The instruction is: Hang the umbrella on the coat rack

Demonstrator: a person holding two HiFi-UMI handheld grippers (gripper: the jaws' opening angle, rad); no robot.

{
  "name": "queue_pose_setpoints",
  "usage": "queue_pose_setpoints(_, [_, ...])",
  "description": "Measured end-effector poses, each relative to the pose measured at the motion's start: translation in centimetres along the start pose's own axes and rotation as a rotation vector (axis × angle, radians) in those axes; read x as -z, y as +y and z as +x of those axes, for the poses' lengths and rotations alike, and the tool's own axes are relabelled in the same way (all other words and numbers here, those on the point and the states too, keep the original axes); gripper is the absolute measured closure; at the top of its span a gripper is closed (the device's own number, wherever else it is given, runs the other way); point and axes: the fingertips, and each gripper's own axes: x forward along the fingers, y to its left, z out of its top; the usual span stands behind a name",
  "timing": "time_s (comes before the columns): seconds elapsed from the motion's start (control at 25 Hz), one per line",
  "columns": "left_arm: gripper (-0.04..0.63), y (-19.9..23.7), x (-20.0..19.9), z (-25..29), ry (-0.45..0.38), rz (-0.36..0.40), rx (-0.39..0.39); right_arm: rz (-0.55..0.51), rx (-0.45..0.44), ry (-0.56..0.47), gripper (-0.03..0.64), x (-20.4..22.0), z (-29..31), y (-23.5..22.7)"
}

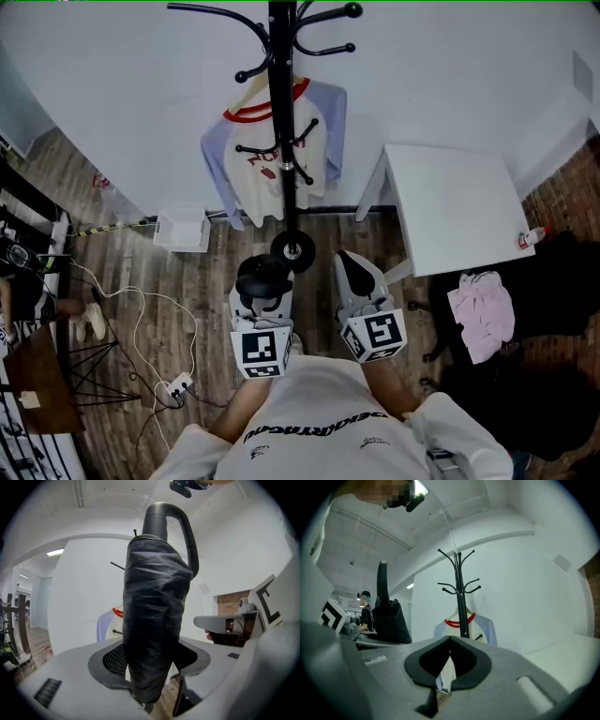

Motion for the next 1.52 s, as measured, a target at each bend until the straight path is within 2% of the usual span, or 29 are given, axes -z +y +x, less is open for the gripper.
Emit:
queue_pose_setpoints(0.32, [0.342, 3.9, -1.7, 4.8, -0.014, -0.023, 0.059, -0.019, 0.034, 0.001, 0.62, -0.6, 5.8, -0.3])
queue_pose_setpoints(0.6, [0.342, 5.8, -3.9, 7.4, -0.011, -0.032, 0.075, -0.02, 0.039, 0.001, 0.62, -1.1, 8.0, -0.7])
queue_pose_setpoints(1.0, [0.342, 5.9, -6.9, 11.0, -0.011, -0.013, 0.038, -0.012, -0.022, -0.022, 0.62, -2.0, 10.7, -2.8])
queue_pose_setpoints(1.52, [0.342, 9.0, -10.5, 15.8, 0.031, 0.03, -0.01, -0.001, -0.07, -0.059, 0.62, -2.4, 12.6, -4.7])
